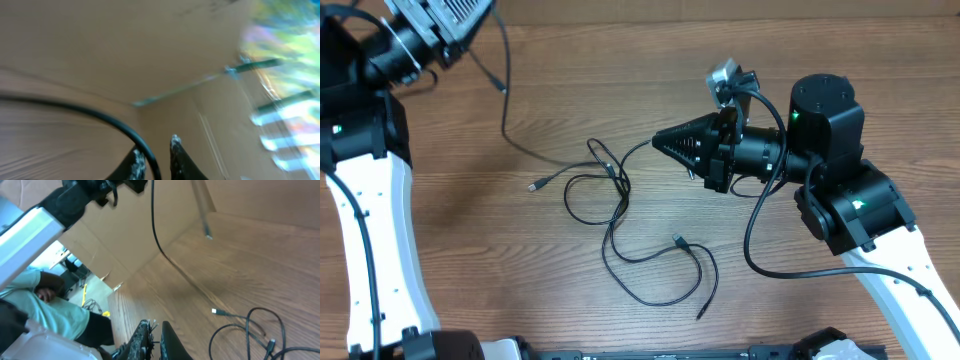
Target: Untangle cables
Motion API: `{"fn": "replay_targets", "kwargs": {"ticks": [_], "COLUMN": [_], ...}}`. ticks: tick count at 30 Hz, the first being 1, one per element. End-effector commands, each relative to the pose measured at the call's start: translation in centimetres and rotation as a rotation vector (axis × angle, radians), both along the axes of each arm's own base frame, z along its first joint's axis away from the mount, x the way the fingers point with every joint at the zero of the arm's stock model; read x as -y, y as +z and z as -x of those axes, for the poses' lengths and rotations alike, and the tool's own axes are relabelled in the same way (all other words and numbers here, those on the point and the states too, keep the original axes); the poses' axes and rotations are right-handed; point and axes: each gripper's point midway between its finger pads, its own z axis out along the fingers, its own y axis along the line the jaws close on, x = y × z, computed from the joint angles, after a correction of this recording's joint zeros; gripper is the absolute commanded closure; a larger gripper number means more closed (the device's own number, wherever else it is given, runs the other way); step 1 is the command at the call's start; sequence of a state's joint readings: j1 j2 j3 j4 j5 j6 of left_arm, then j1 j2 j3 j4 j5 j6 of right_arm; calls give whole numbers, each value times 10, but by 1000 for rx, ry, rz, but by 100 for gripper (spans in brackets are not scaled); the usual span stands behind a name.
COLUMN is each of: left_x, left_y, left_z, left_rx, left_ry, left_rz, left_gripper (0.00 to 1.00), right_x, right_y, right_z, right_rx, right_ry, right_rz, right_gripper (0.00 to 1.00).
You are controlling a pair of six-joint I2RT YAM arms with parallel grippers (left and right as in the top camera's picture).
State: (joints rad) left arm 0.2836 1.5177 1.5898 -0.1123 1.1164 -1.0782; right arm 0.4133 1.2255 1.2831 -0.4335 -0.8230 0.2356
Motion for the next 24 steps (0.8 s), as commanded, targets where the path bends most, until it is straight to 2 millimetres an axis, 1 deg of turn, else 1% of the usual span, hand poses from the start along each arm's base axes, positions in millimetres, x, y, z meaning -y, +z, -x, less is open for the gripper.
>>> {"fn": "replay_targets", "kwargs": {"ticks": [1,5,6,8,10,12,16,19,22,24], "left_x": [-8,8,9,6,3,6,30,44,52,52], "left_y": [10,-1,-8,-30,-51,-65,-85,-95,-106,-114], "left_z": [11,33,37,46,57,69,89,100,111,119], "left_rx": [237,231,207,126,41,-23,-81,-103,-140,-183], "left_ry": [216,216,231,287,334,353,277,219,171,147], "left_rz": [-370,-504,-546,-677,-804,-889,-963,-995,-1012,-1022], "left_gripper": [79,77,78,77,76,75,76,76,75,75], "right_x": [3,4,4,7,13,19,31,40,45,49], "right_y": [24,24,23,17,6,-5,-28,-43,-55,-63], "right_z": [4,4,3,-2,-11,-17,-21,-22,-18,-17], "right_rx": [66,67,63,46,17,7,-59,-90,-130,-155], "right_ry": [-19,-20,-24,-62,-130,-178,-257,-295,-308,-323], "right_rz": [-22,-23,-20,1,42,91,172,235,279,307], "right_gripper": [94,93,93,93,93,93,93,94,93,94]}}
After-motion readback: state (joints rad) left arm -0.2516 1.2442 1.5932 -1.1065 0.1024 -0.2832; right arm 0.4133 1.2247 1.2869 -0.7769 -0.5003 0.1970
